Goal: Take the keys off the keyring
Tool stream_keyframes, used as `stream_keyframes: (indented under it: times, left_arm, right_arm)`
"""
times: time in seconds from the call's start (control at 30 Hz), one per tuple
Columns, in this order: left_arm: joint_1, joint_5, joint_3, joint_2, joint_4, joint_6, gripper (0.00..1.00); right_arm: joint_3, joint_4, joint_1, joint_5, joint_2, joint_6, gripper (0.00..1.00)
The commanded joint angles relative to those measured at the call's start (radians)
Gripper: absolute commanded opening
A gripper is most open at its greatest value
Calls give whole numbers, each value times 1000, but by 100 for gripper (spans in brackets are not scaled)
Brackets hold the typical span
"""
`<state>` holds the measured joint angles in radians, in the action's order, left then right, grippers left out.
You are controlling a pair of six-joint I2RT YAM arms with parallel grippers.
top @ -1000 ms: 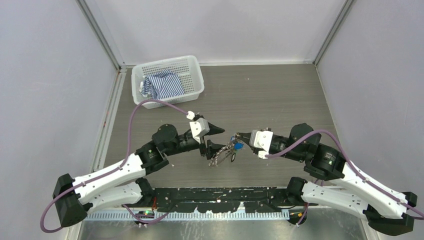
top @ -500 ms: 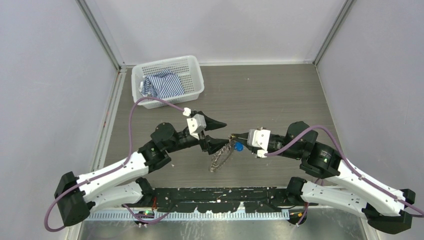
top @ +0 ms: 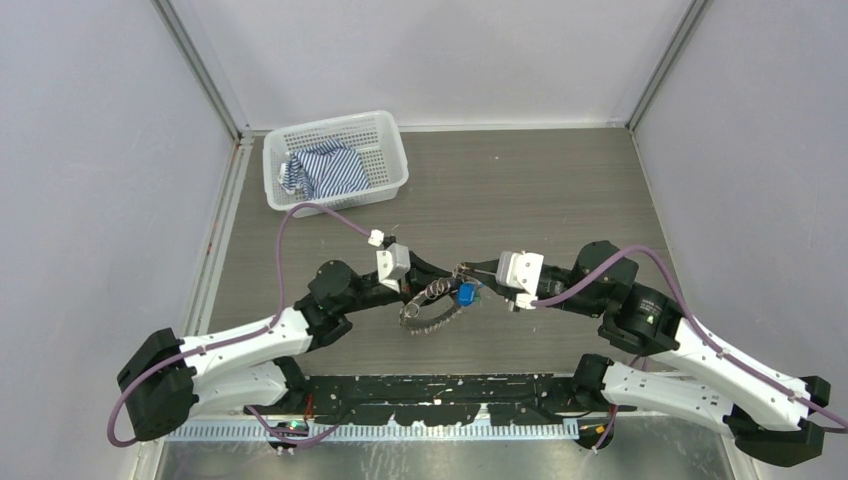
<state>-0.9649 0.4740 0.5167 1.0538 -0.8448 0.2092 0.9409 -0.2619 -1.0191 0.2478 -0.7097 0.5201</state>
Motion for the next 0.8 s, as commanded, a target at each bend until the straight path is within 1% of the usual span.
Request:
stream_keyframes:
  times: [0.0,0.03,0.07,0.1,0.17,0.2,0.23,0.33,0.37,0.4,0.43,0.53,0.63,0.7,0.77]
  left_arm:
    - [-12,-171,41,-75,224,-97,6]
    - [-12,-248,44,-101,294,-122,12]
    - [-12,-316,48,-121,348,-155,28]
    - [-12,-393,56,-140,402,-178,40]
    - [-9,-483,70,-175,455,-205,54]
    - [-7,-525,72,-191,456,-232,59]
    - [-3,-552,73,-206,455,-240,62]
    - [7,-613,88,-261,461,-246,64]
    - [10,-598,92,-281,470,-253,64]
    - [11,-564,97,-299,476,-262,63]
    - [11,-559,106,-314,482,-257,63]
    - [11,-584,131,-367,520,-241,62]
    - [11,-555,135,-408,552,-226,61]
    - [11,-584,167,-426,626,-203,60]
    - [11,-558,176,-437,668,-172,61]
  right_arm:
    - [82,52,0,-107,-31,28,1]
    - [101,20,-1,-110,-41,22,1]
    - [121,-10,0,-111,-56,6,1]
    - [141,-37,-1,-117,-71,-11,1]
    - [165,-69,-1,-130,-88,-39,1]
    - [178,-77,0,-157,-94,-72,1]
    - [205,-103,0,-190,-105,-119,1]
    - [315,-245,-1,-276,-168,-228,1]
    - [353,-289,0,-333,-190,-276,1]
    - [397,-346,0,-362,-219,-328,1]
    - [441,-405,-1,-382,-250,-373,1]
    - [545,-562,0,-483,-336,-505,1]
    - [591,-663,-1,-548,-397,-608,1]
    - [616,-721,0,-572,-451,-677,1]
    - [633,-763,1,-620,-493,-761,1]
